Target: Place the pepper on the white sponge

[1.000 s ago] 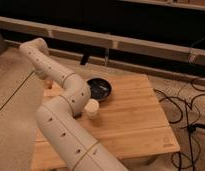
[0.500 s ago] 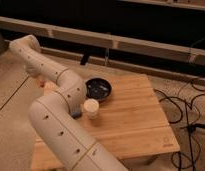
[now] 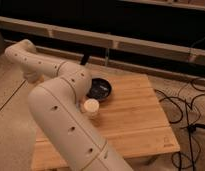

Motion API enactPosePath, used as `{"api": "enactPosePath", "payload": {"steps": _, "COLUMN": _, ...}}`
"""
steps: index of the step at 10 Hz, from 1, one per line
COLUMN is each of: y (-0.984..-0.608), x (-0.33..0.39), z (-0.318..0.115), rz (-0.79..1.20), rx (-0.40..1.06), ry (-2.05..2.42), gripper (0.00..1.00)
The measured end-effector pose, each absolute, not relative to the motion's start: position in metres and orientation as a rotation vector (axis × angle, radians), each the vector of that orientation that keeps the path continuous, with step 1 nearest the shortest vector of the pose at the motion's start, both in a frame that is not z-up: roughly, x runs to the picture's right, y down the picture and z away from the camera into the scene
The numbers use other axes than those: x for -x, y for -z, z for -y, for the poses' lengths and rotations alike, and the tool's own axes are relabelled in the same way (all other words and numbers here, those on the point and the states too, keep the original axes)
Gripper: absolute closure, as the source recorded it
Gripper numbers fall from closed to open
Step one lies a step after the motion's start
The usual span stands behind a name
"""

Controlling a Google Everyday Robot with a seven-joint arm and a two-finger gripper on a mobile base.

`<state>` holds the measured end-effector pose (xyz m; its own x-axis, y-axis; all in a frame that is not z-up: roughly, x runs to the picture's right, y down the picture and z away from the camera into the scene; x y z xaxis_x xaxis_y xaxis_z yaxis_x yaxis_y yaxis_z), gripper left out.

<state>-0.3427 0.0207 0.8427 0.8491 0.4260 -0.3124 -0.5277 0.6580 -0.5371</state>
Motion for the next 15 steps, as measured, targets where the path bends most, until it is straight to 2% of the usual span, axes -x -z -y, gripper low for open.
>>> {"api": "enactPosePath", "payload": {"steps": 4, "y": -0.804, "x": 0.261, "z": -0.103, "rz": -0.224, "rx": 0.702, "ry": -0.779, "gripper": 1.0}}
{"api": "enactPosePath", "payload": {"steps": 9, "y": -0.798, "x": 0.254, "z": -0.122, "rz": -0.238, "rx": 0.726, "ry": -0.828, "gripper": 1.0}}
{"api": "enactPosePath", "payload": {"steps": 15, "y": -0.827, "x": 0.185, "z": -0.156, "rz": -0.457, "rx": 0.74, "ry": -0.963, "gripper": 1.0}}
